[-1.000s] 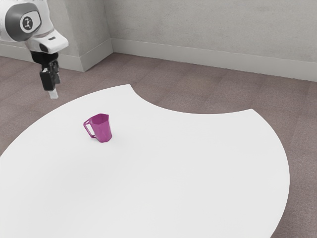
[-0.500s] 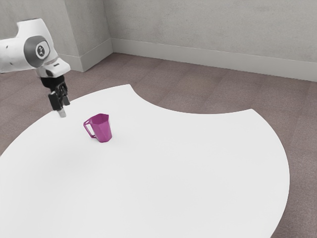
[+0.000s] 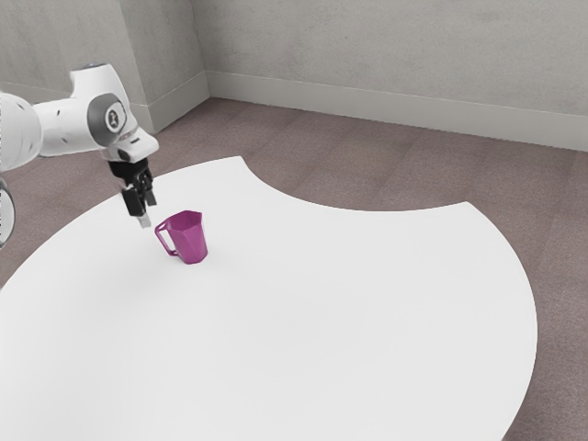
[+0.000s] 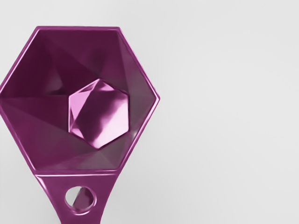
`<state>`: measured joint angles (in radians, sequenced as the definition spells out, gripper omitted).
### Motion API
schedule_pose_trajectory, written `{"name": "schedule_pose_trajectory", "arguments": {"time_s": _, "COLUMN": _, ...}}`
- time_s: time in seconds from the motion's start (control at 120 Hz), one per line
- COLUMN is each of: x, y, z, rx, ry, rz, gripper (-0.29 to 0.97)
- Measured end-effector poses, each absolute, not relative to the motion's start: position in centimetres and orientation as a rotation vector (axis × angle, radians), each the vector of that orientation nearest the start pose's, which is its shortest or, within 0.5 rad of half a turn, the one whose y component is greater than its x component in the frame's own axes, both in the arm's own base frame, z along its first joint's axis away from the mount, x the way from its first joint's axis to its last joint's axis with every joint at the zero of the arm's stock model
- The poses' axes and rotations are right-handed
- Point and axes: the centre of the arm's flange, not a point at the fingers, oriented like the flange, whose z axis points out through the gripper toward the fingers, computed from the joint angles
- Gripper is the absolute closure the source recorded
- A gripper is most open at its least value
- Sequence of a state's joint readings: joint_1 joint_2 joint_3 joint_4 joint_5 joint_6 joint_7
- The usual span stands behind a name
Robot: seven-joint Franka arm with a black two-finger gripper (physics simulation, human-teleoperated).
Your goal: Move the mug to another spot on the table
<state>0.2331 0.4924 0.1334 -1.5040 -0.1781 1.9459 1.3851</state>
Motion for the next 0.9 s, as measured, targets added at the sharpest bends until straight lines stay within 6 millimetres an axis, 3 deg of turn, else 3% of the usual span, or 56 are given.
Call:
{"name": "schedule_pose_trajectory", "arguments": {"time_s": 0.183, "x": 66.9, "y": 22.6, "z": 35.6, "rx": -2.864, "ry": 1.506, "rz": -0.065, "gripper": 0.00}}
{"name": "schedule_pose_trajectory", "arguments": {"time_s": 0.592, "x": 67.8, "y": 23.0, "z": 30.3, "rx": -2.913, "ry": 1.471, "rz": -0.069, "gripper": 0.00}}
{"name": "schedule_pose_trajectory", "arguments": {"time_s": 0.9, "x": 68.6, "y": 23.3, "z": 28.9, "rx": -2.904, "ry": 1.447, "rz": -0.137, "gripper": 0.00}}
